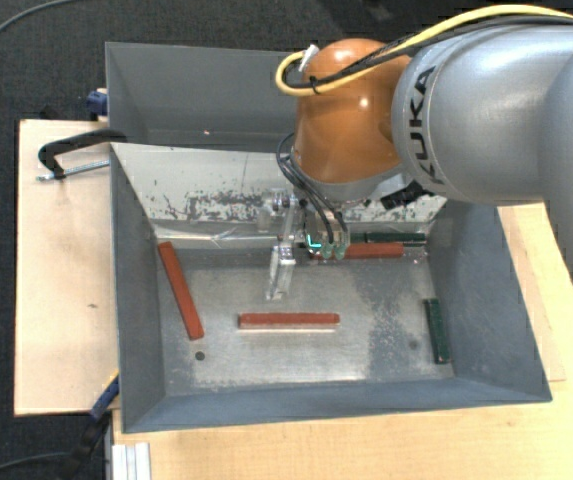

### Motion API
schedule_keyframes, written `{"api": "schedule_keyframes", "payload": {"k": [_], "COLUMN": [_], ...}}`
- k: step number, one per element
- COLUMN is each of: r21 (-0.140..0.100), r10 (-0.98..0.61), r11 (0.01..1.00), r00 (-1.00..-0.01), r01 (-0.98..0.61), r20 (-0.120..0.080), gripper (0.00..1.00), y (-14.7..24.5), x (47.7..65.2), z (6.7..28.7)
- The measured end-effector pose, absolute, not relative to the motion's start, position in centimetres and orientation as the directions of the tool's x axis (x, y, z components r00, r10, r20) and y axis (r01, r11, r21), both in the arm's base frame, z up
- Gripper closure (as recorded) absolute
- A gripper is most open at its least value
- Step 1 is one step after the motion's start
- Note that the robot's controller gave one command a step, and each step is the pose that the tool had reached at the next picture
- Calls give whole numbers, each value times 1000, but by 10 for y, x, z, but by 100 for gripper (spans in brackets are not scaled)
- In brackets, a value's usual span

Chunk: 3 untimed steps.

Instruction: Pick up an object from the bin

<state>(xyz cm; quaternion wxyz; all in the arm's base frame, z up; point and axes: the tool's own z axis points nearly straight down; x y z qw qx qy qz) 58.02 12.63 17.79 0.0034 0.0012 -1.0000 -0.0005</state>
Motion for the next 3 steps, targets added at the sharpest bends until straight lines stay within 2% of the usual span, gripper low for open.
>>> {"api": "schedule_keyframes", "payload": {"k": [1,2,3], "r21": [-1,2,-2], "r10": [-153,-153,-181], "r11": [988,988,983], "r00": [-988,-988,-983], "r01": [-153,-153,-181], "r20": [9,0,-15], "gripper": [0,100,100], "y": [70,73,48], "x": [534,537,550], "z": [69,74,214]}}
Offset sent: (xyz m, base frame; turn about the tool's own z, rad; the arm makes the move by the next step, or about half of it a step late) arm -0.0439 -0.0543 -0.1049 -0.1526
